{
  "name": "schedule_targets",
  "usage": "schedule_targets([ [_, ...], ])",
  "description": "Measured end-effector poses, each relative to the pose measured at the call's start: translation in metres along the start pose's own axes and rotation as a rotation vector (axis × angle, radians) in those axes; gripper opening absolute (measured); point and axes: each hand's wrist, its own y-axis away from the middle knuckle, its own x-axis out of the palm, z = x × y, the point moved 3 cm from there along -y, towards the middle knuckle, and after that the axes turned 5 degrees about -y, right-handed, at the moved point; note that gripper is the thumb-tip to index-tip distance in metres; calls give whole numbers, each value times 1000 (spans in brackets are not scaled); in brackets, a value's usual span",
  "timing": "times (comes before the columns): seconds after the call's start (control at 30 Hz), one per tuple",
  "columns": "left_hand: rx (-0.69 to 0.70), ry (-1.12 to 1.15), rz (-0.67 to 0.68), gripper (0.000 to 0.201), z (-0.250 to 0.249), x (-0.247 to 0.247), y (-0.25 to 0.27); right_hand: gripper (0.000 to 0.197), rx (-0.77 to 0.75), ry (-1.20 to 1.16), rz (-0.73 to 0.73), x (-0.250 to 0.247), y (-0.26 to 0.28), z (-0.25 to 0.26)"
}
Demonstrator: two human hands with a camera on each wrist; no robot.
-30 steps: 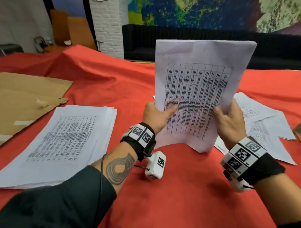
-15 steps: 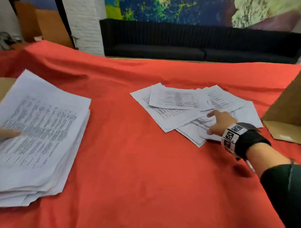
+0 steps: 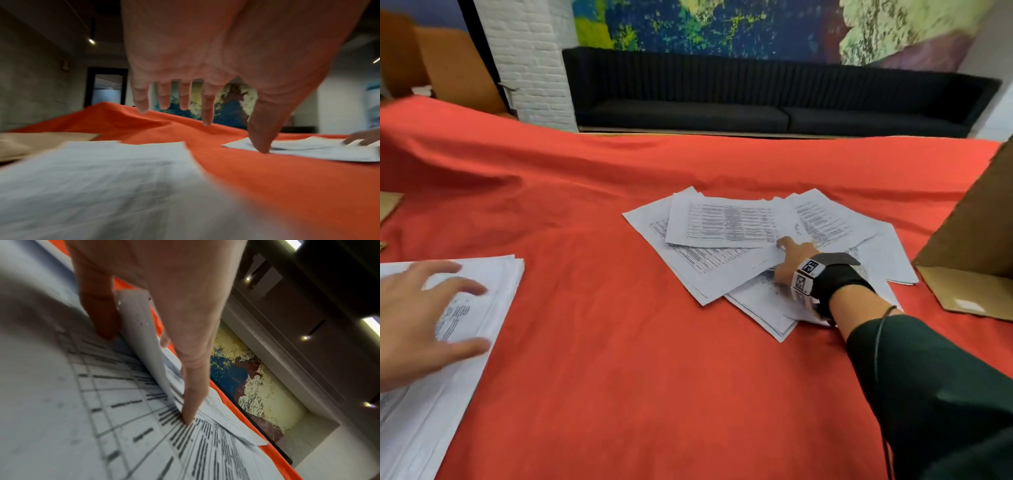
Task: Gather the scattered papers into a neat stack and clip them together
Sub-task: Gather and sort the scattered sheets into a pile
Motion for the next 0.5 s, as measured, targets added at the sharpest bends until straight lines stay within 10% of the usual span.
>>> schedule_targets([
  [0.27,254,-31,427,108,-240,22,-55,23,-148,204,-99,-10,29,17],
  [0.5,103,21,0,138,-304,35,-59,29,-370,267,-18,12,109,51],
])
